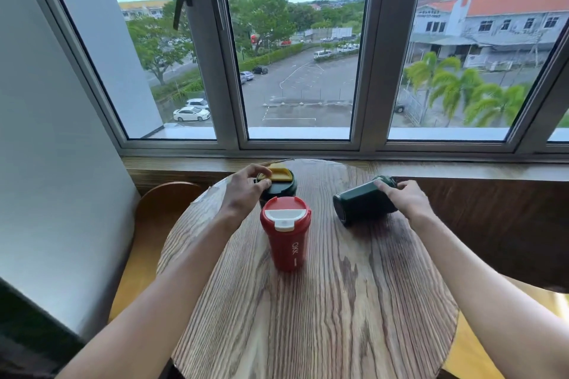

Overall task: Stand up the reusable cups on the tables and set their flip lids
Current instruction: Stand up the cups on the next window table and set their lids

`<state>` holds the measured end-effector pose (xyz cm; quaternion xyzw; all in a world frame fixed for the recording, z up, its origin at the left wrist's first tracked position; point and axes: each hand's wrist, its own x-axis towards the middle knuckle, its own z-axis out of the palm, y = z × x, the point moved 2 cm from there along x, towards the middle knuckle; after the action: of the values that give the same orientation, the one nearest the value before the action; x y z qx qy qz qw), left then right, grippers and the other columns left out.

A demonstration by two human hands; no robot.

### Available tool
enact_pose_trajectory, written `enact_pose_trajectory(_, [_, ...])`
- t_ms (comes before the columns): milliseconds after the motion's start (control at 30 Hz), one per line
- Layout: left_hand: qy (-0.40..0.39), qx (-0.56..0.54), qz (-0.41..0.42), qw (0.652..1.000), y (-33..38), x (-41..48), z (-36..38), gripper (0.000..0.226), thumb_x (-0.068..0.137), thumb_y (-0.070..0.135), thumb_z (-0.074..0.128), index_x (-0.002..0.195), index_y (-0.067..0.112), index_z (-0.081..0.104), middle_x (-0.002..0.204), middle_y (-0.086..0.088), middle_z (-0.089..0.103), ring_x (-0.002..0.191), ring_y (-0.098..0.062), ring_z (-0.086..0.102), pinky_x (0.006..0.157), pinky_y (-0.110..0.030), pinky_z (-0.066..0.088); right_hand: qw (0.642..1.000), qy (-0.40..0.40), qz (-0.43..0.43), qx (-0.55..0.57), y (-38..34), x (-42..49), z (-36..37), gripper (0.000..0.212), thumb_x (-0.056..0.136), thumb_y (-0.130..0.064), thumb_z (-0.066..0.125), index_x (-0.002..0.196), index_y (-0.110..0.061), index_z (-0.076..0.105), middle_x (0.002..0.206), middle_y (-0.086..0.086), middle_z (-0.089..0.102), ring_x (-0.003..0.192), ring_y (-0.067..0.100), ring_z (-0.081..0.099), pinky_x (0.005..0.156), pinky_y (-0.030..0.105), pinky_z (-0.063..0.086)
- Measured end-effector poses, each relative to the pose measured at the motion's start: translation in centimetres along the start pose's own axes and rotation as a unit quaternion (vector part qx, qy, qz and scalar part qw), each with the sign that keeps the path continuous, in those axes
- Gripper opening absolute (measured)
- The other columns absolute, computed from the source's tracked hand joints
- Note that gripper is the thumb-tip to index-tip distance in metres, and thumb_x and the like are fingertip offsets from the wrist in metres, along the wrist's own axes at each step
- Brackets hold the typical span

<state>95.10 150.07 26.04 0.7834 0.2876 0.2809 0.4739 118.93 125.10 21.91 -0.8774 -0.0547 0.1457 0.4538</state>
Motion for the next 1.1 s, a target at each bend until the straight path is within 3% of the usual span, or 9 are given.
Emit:
enact_pose_trajectory(133, [0.007,-0.001,0.004,1.0,0.1,-0.1,0.2,0.013,0.086,0.021,0.07,0.099,0.022,0.071,0.102,0.006,0.064,0.102,-0.018,0.063,0.094,-0.044,0.054,0.999,-0.017,0.035,0.022,0.3,0.9,0.9,0.091,0.064,-0.072,0.065,0.13,-0.011,0.05,0.123,0.015,0.06,0.11,0.035,0.059,0.096,0.05,0.049])
enact_pose_trajectory(333, [-0.032,-0.016,-0.023,0.999,0.1,-0.3,0.3,0.031,0.067,0.046,0.079,0.094,0.039,0.066,0.126,-0.007,0.06,0.118,-0.027,0.058,0.094,-0.048,0.053,0.993,0.014,-0.004,0.119,-0.5,0.8,1.3,0.065,0.068,-0.04,0.08,0.121,-0.015,0.052,0.125,0.015,0.056,0.116,0.034,0.054,0.085,0.051,0.057])
enact_pose_trajectory(500, [-0.052,-0.062,-0.057,0.995,0.2,-0.1,0.5,0.025,0.076,0.022,0.08,0.093,0.031,0.064,0.126,-0.016,0.057,0.105,-0.026,0.064,0.061,-0.021,0.053,0.979,-0.016,-0.128,0.161,-1.5,-1.0,1.8,0.054,0.062,-0.039,0.083,0.104,-0.024,0.053,0.118,0.01,0.06,0.105,0.031,0.06,0.085,0.049,0.056])
enact_pose_trajectory(600, [-0.061,-0.075,-0.06,0.993,0.2,0.0,0.7,0.026,0.081,0.014,0.077,0.1,0.023,0.062,0.123,-0.018,0.059,0.094,-0.022,0.065,0.061,-0.021,0.051,0.958,-0.009,-0.261,0.114,-3.1,-3.0,2.6,0.044,0.067,-0.027,0.085,0.098,-0.019,0.055,0.115,0.01,0.056,0.104,0.028,0.057,0.086,0.038,0.048])
enact_pose_trajectory(700, [-0.06,-0.074,-0.061,0.994,0.0,0.1,0.6,0.027,0.08,0.017,0.078,0.101,0.024,0.063,0.125,-0.016,0.058,0.096,-0.022,0.065,0.06,-0.02,0.051,0.928,-0.03,-0.365,0.07,-4.3,-4.9,4.2,0.044,0.065,-0.015,0.087,0.097,-0.012,0.057,0.114,0.009,0.049,0.109,0.027,0.05,0.086,0.034,0.044])
enact_pose_trajectory(800, [-0.046,-0.075,-0.057,0.994,-0.2,0.1,0.8,0.028,0.07,0.029,0.081,0.091,0.037,0.064,0.127,-0.016,0.056,0.108,-0.03,0.064,0.061,-0.023,0.051,0.903,-0.054,-0.423,0.05,-4.6,-5.6,5.7,0.047,0.059,-0.016,0.09,0.093,-0.014,0.057,0.115,0.003,0.045,0.112,0.026,0.048,0.091,0.041,0.05])
enact_pose_trajectory(867, [-0.04,-0.079,-0.056,0.994,-0.3,0.0,0.8,0.03,0.07,0.027,0.081,0.092,0.038,0.063,0.127,-0.016,0.055,0.109,-0.032,0.064,0.063,-0.025,0.053,0.894,-0.046,-0.446,0.017,-4.9,-5.7,6.4,0.05,0.057,-0.02,0.091,0.093,-0.013,0.056,0.117,0.003,0.044,0.113,0.027,0.046,0.093,0.045,0.049])
enact_pose_trajectory(1000, [-0.037,-0.092,-0.062,0.993,-0.1,-0.2,0.7,0.046,0.08,0.016,0.078,0.118,0.029,0.056,0.122,-0.014,0.056,0.096,-0.023,0.066,0.062,-0.022,0.052,0.899,-0.016,-0.432,-0.062,-5.4,-5.9,6.8,0.059,0.054,-0.04,0.09,0.094,-0.017,0.053,0.124,0.007,0.042,0.116,0.029,0.04,0.094,0.041,0.039])
enact_pose_trajectory(1100, [-0.045,-0.097,-0.083,0.991,-0.3,0.0,0.7,0.058,0.08,0.018,0.078,0.13,0.025,0.051,0.125,-0.011,0.057,0.098,-0.019,0.064,0.068,-0.027,0.054,0.898,-0.07,-0.4,-0.17,-6.9,-5.5,5.5,0.061,0.058,-0.052,0.085,0.098,-0.027,0.047,0.126,0.001,0.037,0.117,0.022,0.033,0.098,0.04,0.033])
